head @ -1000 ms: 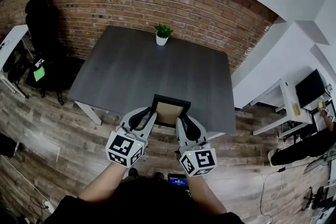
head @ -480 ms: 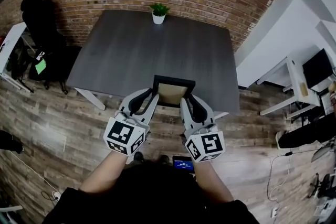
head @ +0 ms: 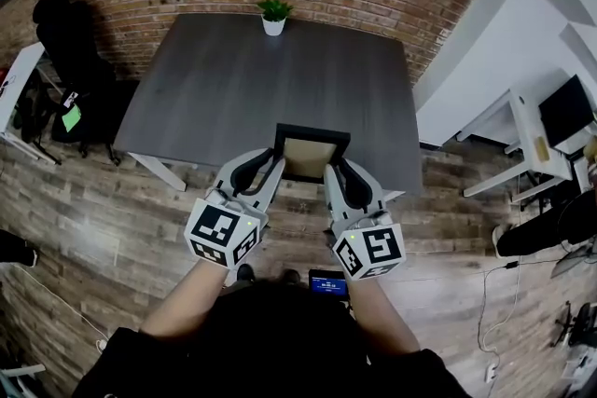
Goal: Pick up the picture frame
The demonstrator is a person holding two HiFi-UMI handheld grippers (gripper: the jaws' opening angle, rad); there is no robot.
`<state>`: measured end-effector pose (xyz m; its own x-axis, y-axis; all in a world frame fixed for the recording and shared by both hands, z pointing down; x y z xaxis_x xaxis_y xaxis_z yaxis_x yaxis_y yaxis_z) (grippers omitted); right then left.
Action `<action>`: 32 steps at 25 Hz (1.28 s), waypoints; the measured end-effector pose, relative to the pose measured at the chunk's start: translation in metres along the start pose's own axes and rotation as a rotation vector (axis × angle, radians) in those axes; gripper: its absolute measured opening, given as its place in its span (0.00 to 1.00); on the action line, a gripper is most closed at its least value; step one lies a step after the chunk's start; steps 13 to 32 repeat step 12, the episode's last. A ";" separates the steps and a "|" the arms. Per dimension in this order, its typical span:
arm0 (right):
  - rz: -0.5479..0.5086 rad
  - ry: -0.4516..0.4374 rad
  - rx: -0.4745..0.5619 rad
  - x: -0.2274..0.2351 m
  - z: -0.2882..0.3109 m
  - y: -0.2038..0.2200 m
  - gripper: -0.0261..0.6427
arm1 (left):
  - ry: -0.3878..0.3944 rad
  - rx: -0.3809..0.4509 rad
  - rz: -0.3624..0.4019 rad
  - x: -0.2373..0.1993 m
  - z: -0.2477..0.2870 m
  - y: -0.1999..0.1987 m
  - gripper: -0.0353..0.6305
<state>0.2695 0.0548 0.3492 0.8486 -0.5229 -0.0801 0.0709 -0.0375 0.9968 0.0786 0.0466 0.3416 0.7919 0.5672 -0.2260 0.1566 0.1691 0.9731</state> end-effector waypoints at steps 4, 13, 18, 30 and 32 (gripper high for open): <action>0.004 -0.007 0.005 0.011 -0.003 0.001 0.15 | -0.004 -0.003 0.002 0.007 0.008 0.001 0.15; 0.016 -0.028 0.006 0.039 -0.015 0.011 0.15 | -0.020 -0.014 0.001 0.030 0.027 0.013 0.15; 0.016 -0.028 0.006 0.039 -0.015 0.011 0.15 | -0.020 -0.014 0.001 0.030 0.027 0.013 0.15; 0.016 -0.028 0.006 0.039 -0.015 0.011 0.15 | -0.020 -0.014 0.001 0.030 0.027 0.013 0.15; 0.016 -0.028 0.006 0.039 -0.015 0.011 0.15 | -0.020 -0.014 0.001 0.030 0.027 0.013 0.15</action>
Point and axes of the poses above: the fingertips, and each gripper's own axes: z forward along the fingers, x to its right, y out of its underside, the point moved 8 cm from there along -z, backward along the fingers, and after that the axes turned 8 degrees about -z, right-handed, at the moved point
